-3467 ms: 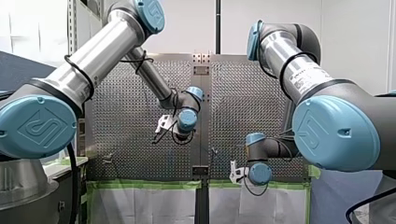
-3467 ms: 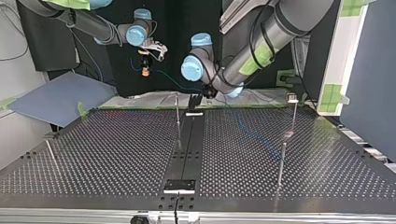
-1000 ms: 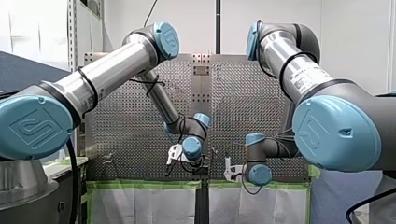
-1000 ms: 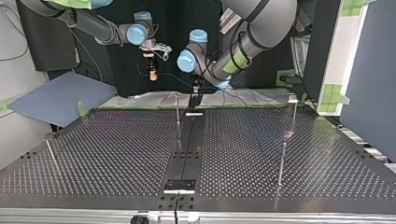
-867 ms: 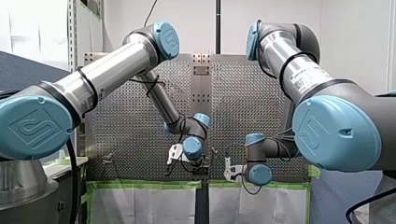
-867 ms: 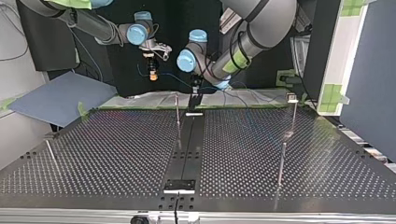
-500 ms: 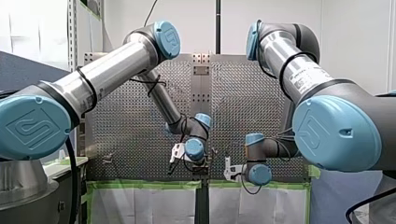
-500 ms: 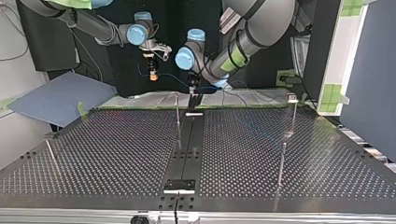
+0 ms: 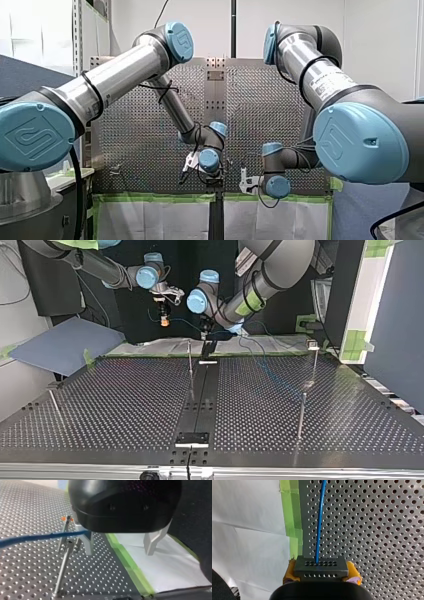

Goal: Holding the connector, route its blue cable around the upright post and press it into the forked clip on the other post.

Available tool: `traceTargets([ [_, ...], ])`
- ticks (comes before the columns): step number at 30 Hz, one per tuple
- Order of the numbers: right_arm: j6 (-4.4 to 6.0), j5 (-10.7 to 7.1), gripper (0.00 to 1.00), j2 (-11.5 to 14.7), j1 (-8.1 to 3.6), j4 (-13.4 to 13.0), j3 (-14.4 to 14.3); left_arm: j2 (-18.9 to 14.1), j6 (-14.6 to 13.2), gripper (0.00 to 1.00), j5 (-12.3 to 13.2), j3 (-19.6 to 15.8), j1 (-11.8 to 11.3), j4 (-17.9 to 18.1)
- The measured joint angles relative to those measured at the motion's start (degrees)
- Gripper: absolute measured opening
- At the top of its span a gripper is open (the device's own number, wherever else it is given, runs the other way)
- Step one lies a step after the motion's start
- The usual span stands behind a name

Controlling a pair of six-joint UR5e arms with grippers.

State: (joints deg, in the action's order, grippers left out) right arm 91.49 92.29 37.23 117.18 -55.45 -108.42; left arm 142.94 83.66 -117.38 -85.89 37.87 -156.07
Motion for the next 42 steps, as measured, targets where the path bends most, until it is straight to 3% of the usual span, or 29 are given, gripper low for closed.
traceTargets([
  [7, -0.01, -0.01, 0.00, 0.00, 0.30, 0.09, 0.00, 0.00, -3.27, 1.00, 0.08, -0.73, -0.27, 0.10],
  [12, 0.00, 0.00, 0.00, 0.00, 0.65, 0.26, 0.00, 0.00, -4.01, 1.00, -0.11, -1.05, -0.68, 0.58],
  [23, -0.16, -0.47, 0.00, 0.00, 1.00, 0.21, 0.03, 1.81, -3.26, 1.00, -1.37, -0.87, -2.03, 2.96],
  [39, -0.29, -1.46, 0.00, 0.00, 1.40, 0.19, 0.08, 2.02, -2.13, 1.00, -0.67, -0.82, -4.22, 4.12],
  [40, -0.30, -1.49, 0.00, 0.00, 1.40, 0.21, 0.08, 2.02, -2.18, 0.90, -0.54, -0.82, -4.25, 4.18],
  [41, -0.34, -1.51, 0.00, 0.00, 1.40, 0.22, 0.08, 2.02, -2.24, 0.59, -0.43, -0.82, -4.27, 4.22],
  [42, -0.36, -1.52, 0.00, 0.00, 1.40, 0.23, 0.08, 2.02, -2.34, 0.59, -0.31, -0.82, -4.29, 4.26],
])
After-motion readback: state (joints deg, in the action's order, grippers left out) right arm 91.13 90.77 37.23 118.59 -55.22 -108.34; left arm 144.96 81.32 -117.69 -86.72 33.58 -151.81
